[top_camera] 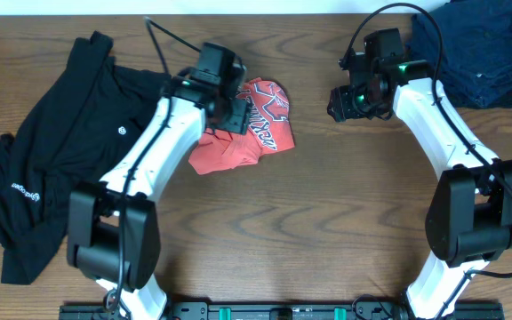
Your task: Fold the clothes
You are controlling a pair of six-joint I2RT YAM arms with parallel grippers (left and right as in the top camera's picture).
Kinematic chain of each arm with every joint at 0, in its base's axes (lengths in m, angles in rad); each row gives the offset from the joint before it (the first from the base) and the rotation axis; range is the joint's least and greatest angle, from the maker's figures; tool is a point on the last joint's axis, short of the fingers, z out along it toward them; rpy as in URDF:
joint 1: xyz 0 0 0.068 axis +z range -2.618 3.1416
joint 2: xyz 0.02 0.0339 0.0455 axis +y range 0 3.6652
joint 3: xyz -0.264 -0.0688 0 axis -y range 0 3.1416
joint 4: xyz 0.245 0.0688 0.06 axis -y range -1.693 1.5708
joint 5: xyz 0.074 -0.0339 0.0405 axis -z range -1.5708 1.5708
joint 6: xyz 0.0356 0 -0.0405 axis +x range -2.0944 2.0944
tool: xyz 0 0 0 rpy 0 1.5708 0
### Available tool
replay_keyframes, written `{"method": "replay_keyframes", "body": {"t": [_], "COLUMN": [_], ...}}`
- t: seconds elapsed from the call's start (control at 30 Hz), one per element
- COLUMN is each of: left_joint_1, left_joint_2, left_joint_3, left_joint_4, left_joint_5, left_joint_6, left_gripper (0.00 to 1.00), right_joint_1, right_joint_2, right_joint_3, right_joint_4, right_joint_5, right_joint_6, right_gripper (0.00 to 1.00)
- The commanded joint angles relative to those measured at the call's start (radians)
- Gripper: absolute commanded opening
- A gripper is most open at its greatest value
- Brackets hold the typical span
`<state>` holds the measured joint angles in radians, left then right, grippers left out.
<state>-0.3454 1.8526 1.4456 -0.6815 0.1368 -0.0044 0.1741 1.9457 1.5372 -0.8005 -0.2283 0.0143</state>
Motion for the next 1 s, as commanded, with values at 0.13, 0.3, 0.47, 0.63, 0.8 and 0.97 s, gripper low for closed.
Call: {"method": "replay_keyframes", "body": {"t": [0.13,0.3,0.47,0.63,0.8,0.97], "left_joint_1": [-0.021,-0.021,-0.021,-0.021,-0.021,-0.013], "left_joint_2": [0.047,0.074,0.095,0.095,0.095,0.090], "left_joint_3": [-0.025,-0.038,-0.038,-0.038,-0.038,-0.031], "left_joint_4": [-0.003,-0.006,-0.012,-0.010,-0.011,-0.014], "left_joint_5": [0.009,0.010,0.010,0.010,0.010,0.009], "left_joint_6": [-0.026,-0.091,-0.137,-0.137,-0.137,-0.137], "left_gripper": [0.60,0.57,0.51,0.36,0.11,0.06], "right_joint_1": [0.003,0.003,0.003,0.003,0.003,0.003], "right_joint_2": [-0.039,-0.039,-0.039,-0.039,-0.039,-0.039], "right_joint_3": [0.005,0.005,0.005,0.005,0.005,0.005], "right_joint_4": [-0.004,-0.004,0.000,0.001,0.004,0.003], "right_joint_5": [-0.008,-0.008,-0.008,-0.008,-0.008,-0.008], "right_joint_6": [-0.012,-0.012,-0.012,-0.012,-0.012,-0.012], "right_gripper": [0.61,0.61,0.62,0.62,0.62,0.63]}}
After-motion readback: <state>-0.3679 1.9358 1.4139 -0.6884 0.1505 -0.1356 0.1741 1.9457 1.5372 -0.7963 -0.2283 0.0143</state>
